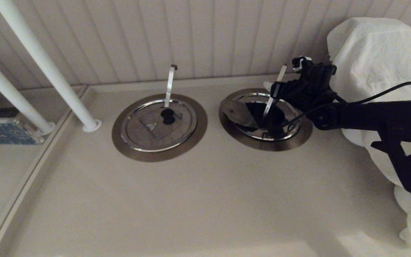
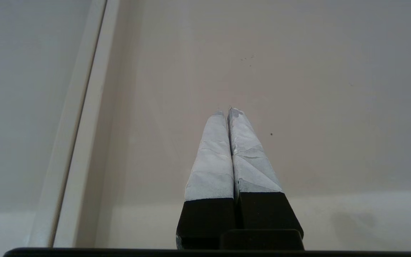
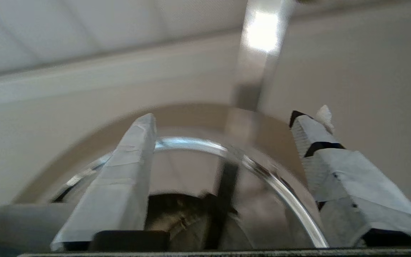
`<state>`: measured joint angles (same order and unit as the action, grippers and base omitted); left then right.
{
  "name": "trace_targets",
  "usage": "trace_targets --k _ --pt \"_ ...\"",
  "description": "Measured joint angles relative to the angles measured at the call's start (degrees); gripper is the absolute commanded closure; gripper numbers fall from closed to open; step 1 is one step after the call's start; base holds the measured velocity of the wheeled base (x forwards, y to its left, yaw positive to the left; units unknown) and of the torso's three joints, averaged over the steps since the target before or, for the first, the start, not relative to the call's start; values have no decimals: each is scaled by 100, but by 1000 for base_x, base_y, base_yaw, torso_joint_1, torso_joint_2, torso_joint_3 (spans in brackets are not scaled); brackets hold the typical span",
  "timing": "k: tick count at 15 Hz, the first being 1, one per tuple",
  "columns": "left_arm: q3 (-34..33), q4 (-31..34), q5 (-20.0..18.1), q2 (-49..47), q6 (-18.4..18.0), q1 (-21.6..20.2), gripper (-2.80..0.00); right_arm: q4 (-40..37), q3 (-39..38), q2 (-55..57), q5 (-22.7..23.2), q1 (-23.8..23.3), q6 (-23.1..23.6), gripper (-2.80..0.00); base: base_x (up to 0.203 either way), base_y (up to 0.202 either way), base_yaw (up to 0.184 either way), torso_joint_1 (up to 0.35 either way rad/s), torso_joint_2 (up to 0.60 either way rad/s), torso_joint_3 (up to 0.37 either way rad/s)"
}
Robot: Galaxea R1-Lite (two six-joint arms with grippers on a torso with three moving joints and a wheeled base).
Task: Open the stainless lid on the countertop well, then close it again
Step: Stir with a spoon
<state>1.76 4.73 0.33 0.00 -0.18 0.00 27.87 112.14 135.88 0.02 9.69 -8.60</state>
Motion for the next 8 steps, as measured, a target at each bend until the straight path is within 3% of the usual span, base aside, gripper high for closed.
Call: trace_targets --k 8 --pt "0 0 0 0 2 0 0 792 95 496 82 -81 375 -280 0 0 0 0 0 0"
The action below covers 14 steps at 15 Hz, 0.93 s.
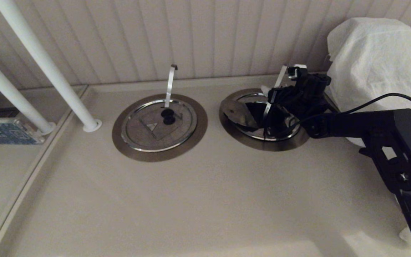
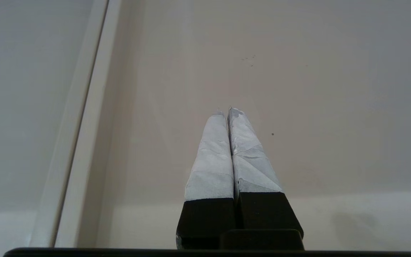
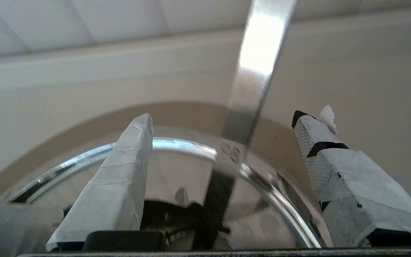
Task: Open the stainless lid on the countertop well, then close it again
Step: Stir with a spoon
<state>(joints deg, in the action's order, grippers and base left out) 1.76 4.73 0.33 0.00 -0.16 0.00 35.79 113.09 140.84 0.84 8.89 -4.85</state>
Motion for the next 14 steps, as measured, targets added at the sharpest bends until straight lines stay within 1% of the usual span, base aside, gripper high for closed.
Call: trace_targets --k 5,11,12,14 --pt "0 0 0 0 -2 0 0 327 50 156 -10 -29 4 -280 0 0 0 0 0 0" --pt "0 0 0 0 0 0 0 417 63 229 -10 -38 -33 -280 0 0 0 0 0 0" --pt "0 0 0 0 -2 0 0 450 65 234 -10 -38 -35 0 0 0 0 0 0 0" --pt "0 0 0 0 -2 0 0 448 66 252 -10 -40 -32 0 0 0 0 0 0 0"
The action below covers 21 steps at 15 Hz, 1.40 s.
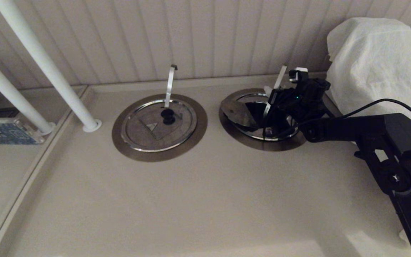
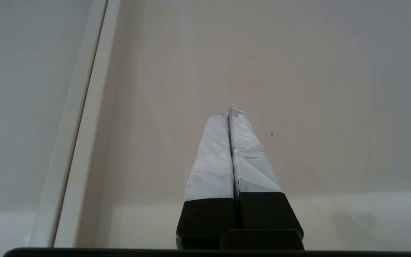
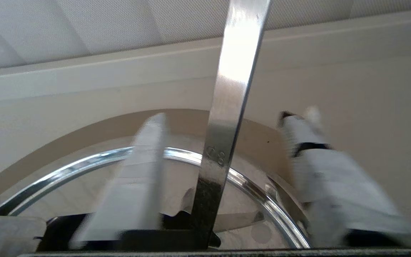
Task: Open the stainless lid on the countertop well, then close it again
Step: Stir with a spoon
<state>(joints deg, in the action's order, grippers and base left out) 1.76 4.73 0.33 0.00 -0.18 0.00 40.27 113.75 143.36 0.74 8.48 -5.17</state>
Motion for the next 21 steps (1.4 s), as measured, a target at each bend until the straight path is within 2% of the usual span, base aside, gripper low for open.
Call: trace_targets --k 10,14,21 --pt "0 0 -2 0 2 2 0 -27 -5 -54 18 16 -40 0 0 0 0 0 0 0" --pt "2 -1 0 0 1 0 0 -41 -20 -254 -9 17 -249 0 0 0 0 0 0 0" --pt "2 0 -2 0 0 0 0 -503 -308 -964 -132 69 -312 0 0 0 0 0 0 0"
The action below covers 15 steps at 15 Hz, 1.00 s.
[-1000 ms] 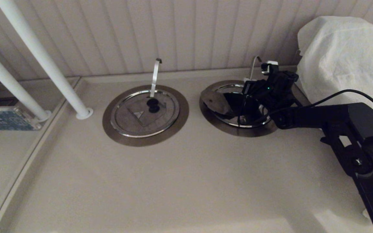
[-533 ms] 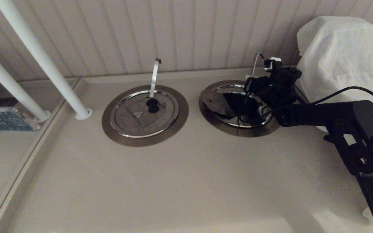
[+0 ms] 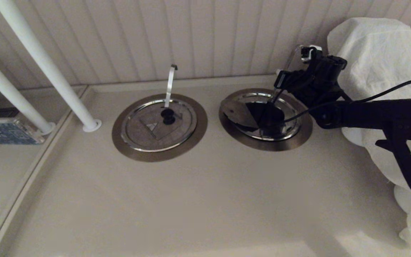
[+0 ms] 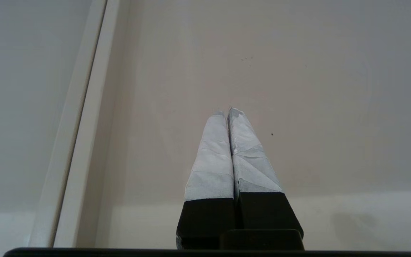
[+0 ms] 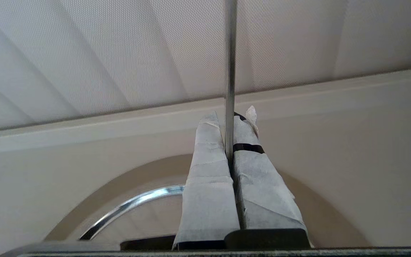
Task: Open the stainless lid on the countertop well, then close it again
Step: Stir with a spoon
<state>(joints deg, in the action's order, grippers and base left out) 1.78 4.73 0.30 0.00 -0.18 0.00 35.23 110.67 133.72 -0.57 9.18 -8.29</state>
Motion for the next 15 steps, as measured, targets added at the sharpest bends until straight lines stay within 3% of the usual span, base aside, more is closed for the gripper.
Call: trace_targets --k 8,15 --pt "-2 0 0 0 0 0 0 -211 -341 -430 106 12 30 0 0 0 0 0 0 0" --pt "-2 -2 2 0 0 0 0 -208 -1071 -790 752 116 39 0 0 0 0 0 0 0"
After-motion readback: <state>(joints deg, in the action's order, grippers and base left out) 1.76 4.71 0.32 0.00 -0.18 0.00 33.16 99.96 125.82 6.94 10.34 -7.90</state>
